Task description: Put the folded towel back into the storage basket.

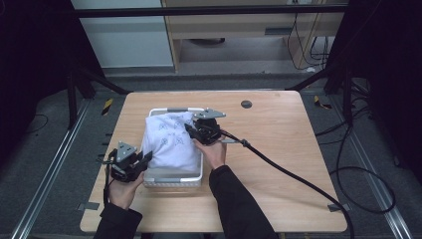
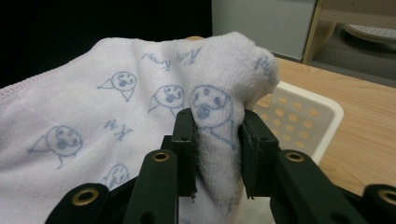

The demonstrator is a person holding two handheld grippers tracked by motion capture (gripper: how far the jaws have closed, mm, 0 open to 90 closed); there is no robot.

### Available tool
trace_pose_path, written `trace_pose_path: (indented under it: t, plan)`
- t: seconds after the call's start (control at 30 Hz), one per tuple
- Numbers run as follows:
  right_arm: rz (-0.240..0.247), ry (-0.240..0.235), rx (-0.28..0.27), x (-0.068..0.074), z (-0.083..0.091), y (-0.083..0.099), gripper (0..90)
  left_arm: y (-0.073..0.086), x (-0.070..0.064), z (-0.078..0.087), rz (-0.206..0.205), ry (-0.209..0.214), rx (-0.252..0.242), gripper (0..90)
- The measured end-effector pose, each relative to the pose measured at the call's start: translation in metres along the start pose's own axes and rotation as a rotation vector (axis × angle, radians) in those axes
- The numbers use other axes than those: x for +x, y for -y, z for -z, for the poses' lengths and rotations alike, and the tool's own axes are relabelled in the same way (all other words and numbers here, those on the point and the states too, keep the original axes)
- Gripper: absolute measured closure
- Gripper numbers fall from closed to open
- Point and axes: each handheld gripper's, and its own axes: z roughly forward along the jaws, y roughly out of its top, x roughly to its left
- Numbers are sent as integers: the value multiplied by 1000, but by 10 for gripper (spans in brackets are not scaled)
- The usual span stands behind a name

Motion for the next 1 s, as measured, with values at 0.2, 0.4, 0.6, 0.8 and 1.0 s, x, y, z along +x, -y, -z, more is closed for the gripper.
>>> trace_pose_path:
  t: [0.2, 0.4, 0.6, 0.8, 1.0]
  plan:
    - [9, 11, 25, -1, -5, 5, 697, 3, -1, -6, 2, -5, 20, 758]
    - [12, 21, 46, -2, -12, 11, 684, 5, 1, -10, 5, -2, 45, 757]
    - [17, 34, 64, -2, -16, 14, 667, 6, 3, -15, 11, -6, 62, 752]
    - [49, 55, 95, -5, -20, 18, 593, 7, 5, -17, 23, -58, 77, 642]
    - [89, 88, 75, -7, -16, 14, 532, 5, 7, -12, 40, -56, 57, 625]
